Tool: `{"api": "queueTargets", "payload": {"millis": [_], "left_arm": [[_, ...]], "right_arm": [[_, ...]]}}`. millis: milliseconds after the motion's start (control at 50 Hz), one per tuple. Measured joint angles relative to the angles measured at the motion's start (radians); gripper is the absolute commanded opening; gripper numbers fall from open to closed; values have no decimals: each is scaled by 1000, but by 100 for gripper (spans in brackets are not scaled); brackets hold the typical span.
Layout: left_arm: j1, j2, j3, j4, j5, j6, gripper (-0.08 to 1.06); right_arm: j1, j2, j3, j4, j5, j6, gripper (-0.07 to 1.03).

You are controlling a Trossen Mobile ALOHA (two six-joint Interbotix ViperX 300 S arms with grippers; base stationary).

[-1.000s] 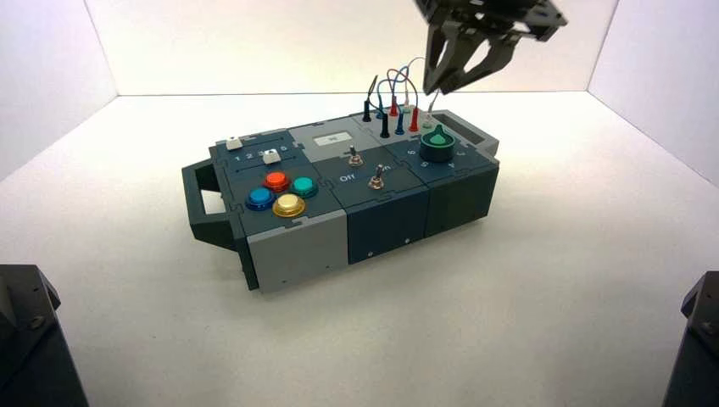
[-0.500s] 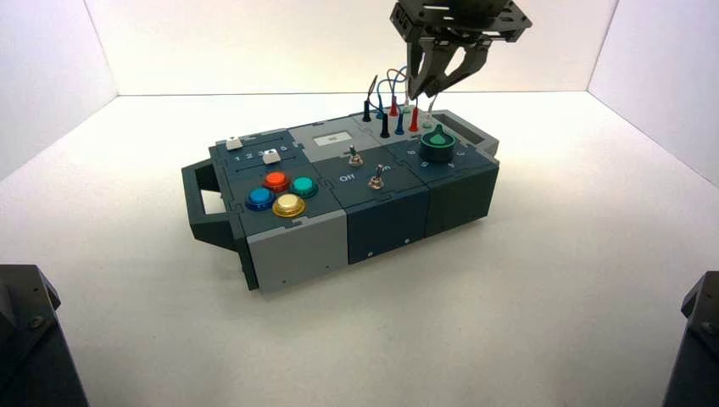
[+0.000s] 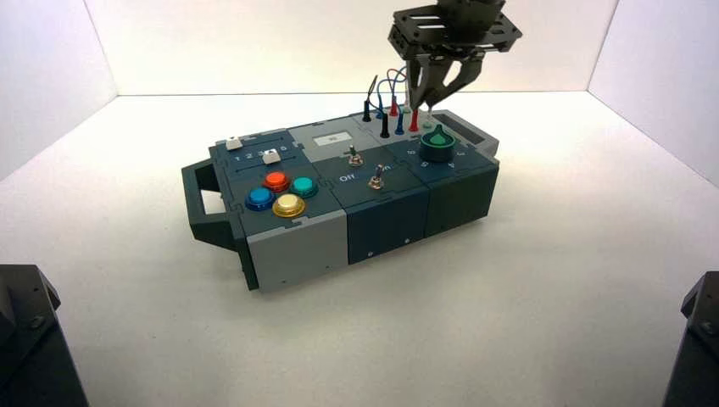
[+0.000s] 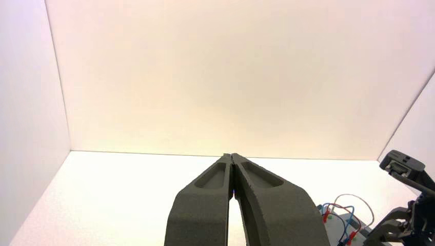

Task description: Pull the red wire.

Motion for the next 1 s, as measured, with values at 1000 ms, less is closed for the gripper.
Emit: {"api": "queueTargets", "payload": {"millis": [1000], "left_arm": [[0,20,0,0,-12,0,-3]], "right_arm": [[-15,115,-101,14,40,2,36]]}}
